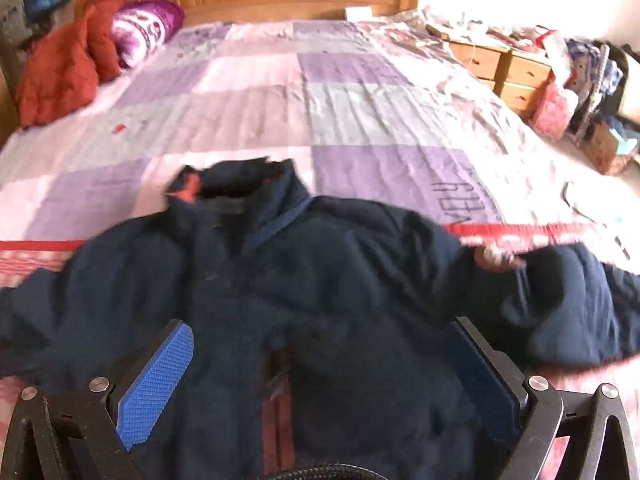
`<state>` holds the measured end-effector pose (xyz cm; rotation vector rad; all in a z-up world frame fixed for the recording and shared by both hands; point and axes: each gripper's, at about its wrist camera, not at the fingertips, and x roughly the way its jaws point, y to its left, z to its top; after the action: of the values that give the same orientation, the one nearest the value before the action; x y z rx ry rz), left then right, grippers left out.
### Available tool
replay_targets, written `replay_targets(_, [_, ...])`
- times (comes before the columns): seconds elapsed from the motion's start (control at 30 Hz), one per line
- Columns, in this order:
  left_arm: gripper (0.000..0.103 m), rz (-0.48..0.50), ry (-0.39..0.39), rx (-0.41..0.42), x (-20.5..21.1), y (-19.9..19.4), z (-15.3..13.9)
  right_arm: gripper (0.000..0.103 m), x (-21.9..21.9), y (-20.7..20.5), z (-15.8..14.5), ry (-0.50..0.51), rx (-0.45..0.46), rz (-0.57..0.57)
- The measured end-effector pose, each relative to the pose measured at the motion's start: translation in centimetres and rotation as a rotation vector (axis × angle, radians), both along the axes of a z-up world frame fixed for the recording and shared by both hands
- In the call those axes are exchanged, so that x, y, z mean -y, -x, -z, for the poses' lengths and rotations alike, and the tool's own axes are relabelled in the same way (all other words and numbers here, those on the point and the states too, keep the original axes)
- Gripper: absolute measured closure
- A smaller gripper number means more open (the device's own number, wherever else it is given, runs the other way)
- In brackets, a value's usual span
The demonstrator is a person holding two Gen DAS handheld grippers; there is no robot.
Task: Fold large clothes
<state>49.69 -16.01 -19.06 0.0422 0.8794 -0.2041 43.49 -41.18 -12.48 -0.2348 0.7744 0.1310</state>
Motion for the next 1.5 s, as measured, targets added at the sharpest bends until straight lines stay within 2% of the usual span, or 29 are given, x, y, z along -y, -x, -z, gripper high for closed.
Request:
replay_targets(0.1, [0.0,0.005,-0.02,-0.034,3.2,-2.2,2.7,0.021,4.5,-0.1,-0.5,0.016,0.044,0.078])
replay_targets(0.2, [0.0,-0.011,-0.113,-0.047,5.9,-3.6,5.9,0.019,8.4,0.3,0.9,-0.011,0.036,0.158])
replay_targets(0.37, [0.0,-0.041,-0.132,-0.137,8.4,-6.7,11.4,0.019,14.9,1.5,6.6,-0.083,-0.042,0.33])
replay_targets(0.47, [0.0,-0.047,-0.187,-0.156,9.6,-8.2,14.1,0.019,19.2,1.4,10.4,-0.137,-0.091,0.472])
replay_targets(0.53, [0.0,-0.042,-0.214,-0.194,10.0,-8.7,16.7,0.019,21.9,1.2,12.3,-0.134,-0.103,0.556])
replay_targets(0.63, [0.0,-0.055,-0.149,-0.128,9.1,-7.6,17.5,0.019,27.3,1.4,14.9,-0.201,-0.106,0.71])
replay_targets(0.67, [0.0,-0.048,-0.155,-0.093,9.1,-7.0,17.5,0.019,29.4,1.7,15.7,-0.249,-0.106,0.777])
replay_targets(0.77, [0.0,-0.051,-0.148,-0.075,9.2,-6.8,17.7,0.019,34.6,2.4,18.1,-0.402,-0.132,0.926])
replay_targets(0.87, [0.0,-0.052,-0.142,-0.054,9.2,-6.4,17.8,0.019,36.8,2.1,20.2,-0.478,-0.177,0.949])
replay_targets(1.07, [0.0,-0.056,-0.149,-0.04,9.4,-6.6,17.8,0.019,36.3,0.4,23.6,-0.706,-0.227,0.862])
replay_targets(1.2, [0.0,-0.056,-0.158,-0.035,9.5,-6.5,17.7,0.018,36.3,-1.2,24.1,-0.817,-0.157,0.868])
replay_targets(1.23, [0.0,-0.057,-0.159,-0.034,9.5,-6.5,17.8,0.025,36.7,-1.4,24.0,-0.856,-0.127,0.881])
replay_targets(1.27, [0.0,-0.057,-0.161,-0.032,9.5,-6.5,17.8,0.055,36.8,-1.6,24.0,-0.862,-0.11,0.89])
replay_targets(1.3, [0.0,-0.057,-0.164,-0.03,9.6,-6.4,17.8,0.073,36.9,-1.7,23.8,-0.857,-0.092,0.899])
replay_targets(1.37, [0.0,-0.058,-0.168,-0.026,9.6,-6.4,17.8,0.082,36.6,-2.0,22.9,-0.828,-0.066,0.887])
replay_targets(1.43, [0.0,-0.059,-0.172,-0.025,9.6,-6.4,17.8,0.084,35.7,-2.1,20.5,-0.713,-0.029,0.858])
replay_targets(1.5, [0.0,-0.056,-0.17,-0.023,9.7,-6.4,17.7,0.085,35.6,-0.7,17.4,-0.662,0.069,0.854])
